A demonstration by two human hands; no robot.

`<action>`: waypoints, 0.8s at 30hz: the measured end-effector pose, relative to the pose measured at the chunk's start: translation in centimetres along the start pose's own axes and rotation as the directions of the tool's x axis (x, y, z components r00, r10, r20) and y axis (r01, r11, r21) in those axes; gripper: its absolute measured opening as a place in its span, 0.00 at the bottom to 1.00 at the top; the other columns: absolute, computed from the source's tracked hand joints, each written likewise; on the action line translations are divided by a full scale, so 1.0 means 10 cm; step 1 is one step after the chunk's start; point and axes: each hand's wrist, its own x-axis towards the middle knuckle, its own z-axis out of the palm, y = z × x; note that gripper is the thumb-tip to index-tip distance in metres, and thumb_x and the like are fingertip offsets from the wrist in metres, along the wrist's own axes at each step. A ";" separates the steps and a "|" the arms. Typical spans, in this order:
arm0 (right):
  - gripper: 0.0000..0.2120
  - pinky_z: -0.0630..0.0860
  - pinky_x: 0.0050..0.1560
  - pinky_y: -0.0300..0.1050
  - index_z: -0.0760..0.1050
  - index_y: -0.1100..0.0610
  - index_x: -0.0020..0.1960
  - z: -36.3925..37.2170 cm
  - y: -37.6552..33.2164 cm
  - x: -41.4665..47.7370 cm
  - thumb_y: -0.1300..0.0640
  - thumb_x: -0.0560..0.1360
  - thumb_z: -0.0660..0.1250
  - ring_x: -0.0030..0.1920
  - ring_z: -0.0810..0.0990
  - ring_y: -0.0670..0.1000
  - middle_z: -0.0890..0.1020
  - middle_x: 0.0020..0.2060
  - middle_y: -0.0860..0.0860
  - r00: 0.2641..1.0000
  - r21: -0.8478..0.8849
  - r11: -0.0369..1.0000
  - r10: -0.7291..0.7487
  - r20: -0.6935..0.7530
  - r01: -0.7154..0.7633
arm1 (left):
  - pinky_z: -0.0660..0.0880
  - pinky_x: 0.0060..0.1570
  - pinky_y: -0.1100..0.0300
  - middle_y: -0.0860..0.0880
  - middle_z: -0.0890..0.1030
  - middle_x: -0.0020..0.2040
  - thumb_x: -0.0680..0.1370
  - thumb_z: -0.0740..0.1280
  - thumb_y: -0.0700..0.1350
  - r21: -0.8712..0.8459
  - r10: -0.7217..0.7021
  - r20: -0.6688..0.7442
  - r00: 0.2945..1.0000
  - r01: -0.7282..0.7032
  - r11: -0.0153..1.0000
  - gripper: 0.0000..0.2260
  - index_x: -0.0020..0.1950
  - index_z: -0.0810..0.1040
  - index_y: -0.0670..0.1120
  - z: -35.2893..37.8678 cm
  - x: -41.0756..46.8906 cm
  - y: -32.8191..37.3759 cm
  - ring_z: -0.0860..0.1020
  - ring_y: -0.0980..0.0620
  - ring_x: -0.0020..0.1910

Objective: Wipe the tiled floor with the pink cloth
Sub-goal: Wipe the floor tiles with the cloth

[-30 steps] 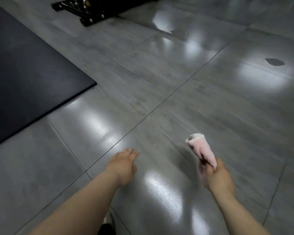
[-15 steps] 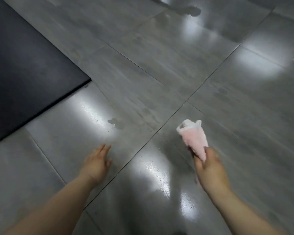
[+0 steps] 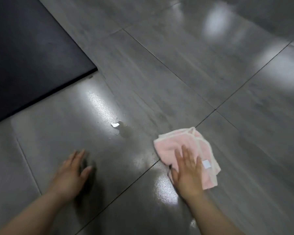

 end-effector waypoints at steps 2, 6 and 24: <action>0.34 0.41 0.68 0.48 0.66 0.59 0.69 -0.05 -0.09 0.37 0.47 0.68 0.46 0.72 0.61 0.59 0.61 0.73 0.59 0.926 0.133 0.920 0.376 -0.044 -0.368 | 0.53 0.72 0.49 0.40 0.53 0.75 0.76 0.62 0.48 -0.034 -0.080 -0.014 0.997 0.079 0.996 0.28 0.73 0.54 0.47 0.12 0.06 -0.07 0.53 0.40 0.74; 0.23 0.52 0.66 0.50 0.71 0.55 0.54 0.15 -0.37 0.25 0.52 0.61 0.56 0.65 0.67 0.60 0.74 0.64 0.57 0.998 0.090 0.996 0.007 -0.069 -0.001 | 0.52 0.73 0.48 0.41 0.49 0.76 0.75 0.60 0.55 -0.039 -0.174 0.020 0.985 0.175 0.984 0.30 0.74 0.49 0.53 0.35 0.04 -0.14 0.49 0.41 0.75; 0.31 0.66 0.65 0.62 0.76 0.55 0.60 0.31 -1.71 1.06 0.55 0.56 0.60 0.65 0.73 0.58 0.77 0.63 0.52 0.890 0.144 0.884 -0.454 0.045 0.444 | 0.37 0.72 0.49 0.49 0.38 0.76 0.58 0.33 0.67 -0.011 -0.201 -0.071 0.977 0.200 0.980 0.44 0.72 0.38 0.54 0.43 0.31 -0.14 0.35 0.51 0.73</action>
